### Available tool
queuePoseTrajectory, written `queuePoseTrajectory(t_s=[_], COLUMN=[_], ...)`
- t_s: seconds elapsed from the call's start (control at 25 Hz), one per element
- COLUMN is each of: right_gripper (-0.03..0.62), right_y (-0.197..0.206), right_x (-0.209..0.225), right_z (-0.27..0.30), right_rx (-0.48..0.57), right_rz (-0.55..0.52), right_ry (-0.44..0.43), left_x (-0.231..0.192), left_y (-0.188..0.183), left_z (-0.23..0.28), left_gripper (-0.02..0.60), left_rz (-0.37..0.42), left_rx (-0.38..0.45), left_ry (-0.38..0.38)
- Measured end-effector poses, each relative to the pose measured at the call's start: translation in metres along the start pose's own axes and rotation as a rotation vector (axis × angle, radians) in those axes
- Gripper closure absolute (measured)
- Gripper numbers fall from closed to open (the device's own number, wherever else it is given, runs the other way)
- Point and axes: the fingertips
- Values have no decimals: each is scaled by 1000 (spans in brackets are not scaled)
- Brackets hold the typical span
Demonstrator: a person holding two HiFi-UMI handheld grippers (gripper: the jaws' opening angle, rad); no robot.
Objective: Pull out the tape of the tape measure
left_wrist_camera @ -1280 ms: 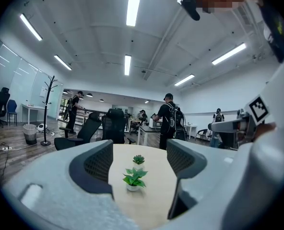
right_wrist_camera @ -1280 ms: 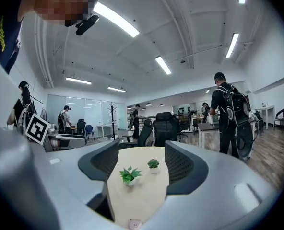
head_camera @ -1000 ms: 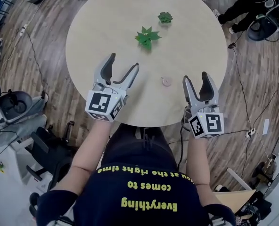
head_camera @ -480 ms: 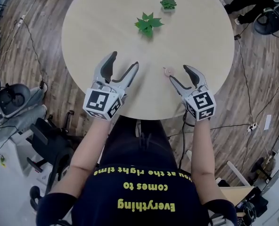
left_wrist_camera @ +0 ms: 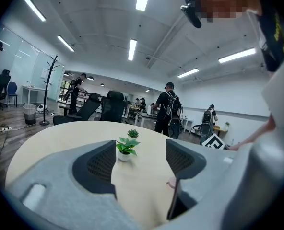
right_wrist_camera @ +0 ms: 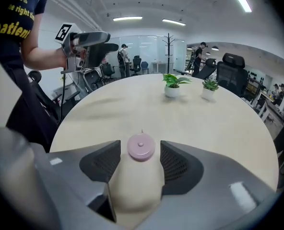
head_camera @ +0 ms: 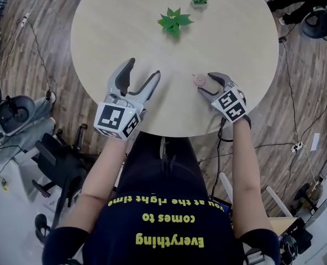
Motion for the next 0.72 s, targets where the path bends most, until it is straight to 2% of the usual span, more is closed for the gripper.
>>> queuePoseTrajectory(t_s=[0.36,0.52,0.72], right_gripper=[352,380,385], right_y=[18,17,13], right_x=[1,-1,-4], right_z=[14,15,10], right_rx=[-81,-76,-79], right_rz=[-85,-70,-56], right_ry=[-63,-72,-75], left_x=[-7,-7,-2], left_y=[3,2,1], left_z=[-11,-13,-14], left_gripper=[245,245,245], left_rz=[2,5,7], left_rx=[-13,-15,-13], left_ry=[-27,-26,-4])
Point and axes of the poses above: the fingertips, and each gripper's own axes: z forward along the fingers, x to its right, y out of its underside, and after that the axes turned 10 degrees about x, right-handed
